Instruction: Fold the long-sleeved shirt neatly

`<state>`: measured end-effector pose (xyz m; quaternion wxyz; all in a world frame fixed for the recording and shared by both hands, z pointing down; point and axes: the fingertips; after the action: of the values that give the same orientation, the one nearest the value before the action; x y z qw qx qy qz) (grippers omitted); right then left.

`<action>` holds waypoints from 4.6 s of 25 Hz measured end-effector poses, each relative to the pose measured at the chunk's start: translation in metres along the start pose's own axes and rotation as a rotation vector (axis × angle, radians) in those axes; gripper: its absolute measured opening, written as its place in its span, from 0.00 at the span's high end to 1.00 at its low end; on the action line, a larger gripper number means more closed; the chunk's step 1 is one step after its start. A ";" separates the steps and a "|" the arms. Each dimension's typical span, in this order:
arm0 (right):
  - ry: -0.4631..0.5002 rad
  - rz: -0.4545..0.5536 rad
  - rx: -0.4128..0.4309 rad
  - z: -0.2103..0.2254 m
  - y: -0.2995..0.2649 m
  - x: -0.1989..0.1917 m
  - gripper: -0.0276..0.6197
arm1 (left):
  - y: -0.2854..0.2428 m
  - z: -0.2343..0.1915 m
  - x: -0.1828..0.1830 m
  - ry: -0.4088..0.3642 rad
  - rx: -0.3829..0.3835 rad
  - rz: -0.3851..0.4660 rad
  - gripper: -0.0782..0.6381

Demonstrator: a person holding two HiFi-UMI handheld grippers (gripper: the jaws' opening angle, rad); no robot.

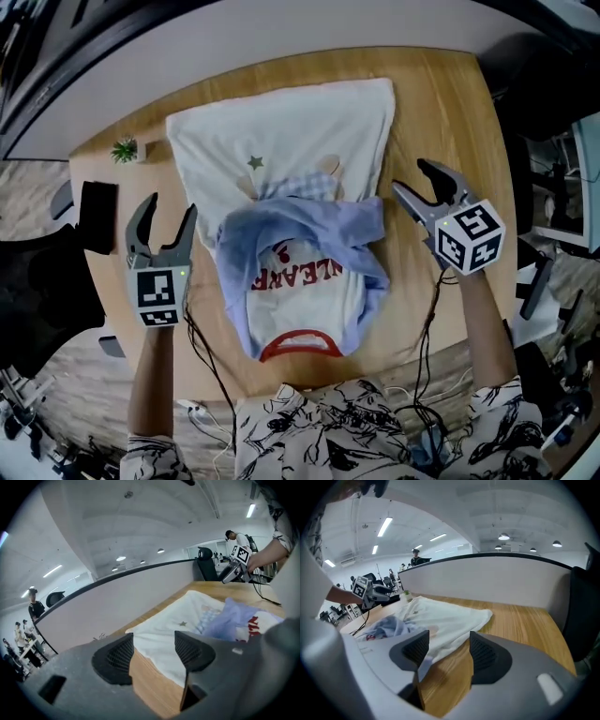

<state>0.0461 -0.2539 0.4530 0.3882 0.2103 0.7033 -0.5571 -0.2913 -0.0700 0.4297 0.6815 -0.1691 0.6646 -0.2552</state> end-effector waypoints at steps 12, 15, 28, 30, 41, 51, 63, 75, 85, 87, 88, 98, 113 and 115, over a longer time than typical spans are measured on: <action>-0.152 -0.072 -0.003 -0.168 0.106 -0.107 0.50 | 0.153 0.100 -0.164 0.232 -0.110 -0.235 0.49; -0.195 -0.116 -0.004 -0.203 0.114 -0.133 0.50 | 0.165 0.105 -0.200 0.297 -0.123 -0.282 0.52; -0.435 -0.147 0.016 -0.271 0.093 -0.170 0.74 | 0.146 0.152 -0.248 0.442 -0.252 -0.404 0.65; -0.434 -0.173 -0.006 -0.270 0.087 -0.175 0.94 | 0.145 0.149 -0.250 0.414 -0.220 -0.413 0.75; -0.264 -0.296 -0.073 -0.256 0.098 -0.194 0.94 | 0.155 0.127 -0.259 0.346 -0.132 -0.433 0.87; -0.195 -0.398 -0.113 -0.252 0.121 -0.213 0.94 | 0.180 0.122 -0.271 0.275 -0.067 -0.497 0.87; -0.013 -0.180 -0.006 -0.222 0.082 -0.161 0.73 | 0.132 0.106 -0.232 0.134 -0.077 -0.380 0.58; -0.098 -0.322 -0.089 -0.197 0.097 -0.194 0.73 | 0.136 0.088 -0.243 0.197 0.007 -0.437 0.86; -0.116 -0.215 -0.072 -0.190 0.106 -0.154 0.60 | 0.140 0.098 -0.212 0.200 -0.077 -0.362 0.60; -0.102 -0.134 -0.076 -0.183 0.111 -0.129 0.57 | 0.145 0.103 -0.183 0.192 -0.099 -0.286 0.56; -0.086 -0.100 -0.081 -0.180 0.112 -0.119 0.57 | 0.146 0.108 -0.166 0.179 -0.115 -0.242 0.54; -0.140 0.015 -0.034 -0.108 0.044 -0.065 0.56 | 0.099 0.172 -0.043 0.115 -0.279 -0.016 0.50; -0.293 -0.013 0.228 -0.096 -0.002 -0.049 0.93 | 0.075 0.184 -0.067 0.121 -0.315 -0.110 0.50; -0.204 0.068 0.232 -0.115 0.025 -0.007 0.93 | 0.078 0.191 -0.059 0.105 -0.342 -0.082 0.50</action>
<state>0.0332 -0.1370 0.4518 0.4494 0.2198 0.5835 -0.6398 -0.0912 0.0064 0.4454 0.5962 -0.2962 0.7255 -0.1746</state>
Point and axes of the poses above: the fingertips, and each gripper's own axes: y backward along the fingers, z to its right, x out of its top, and after that the axes turned 15 degrees about y, right-handed
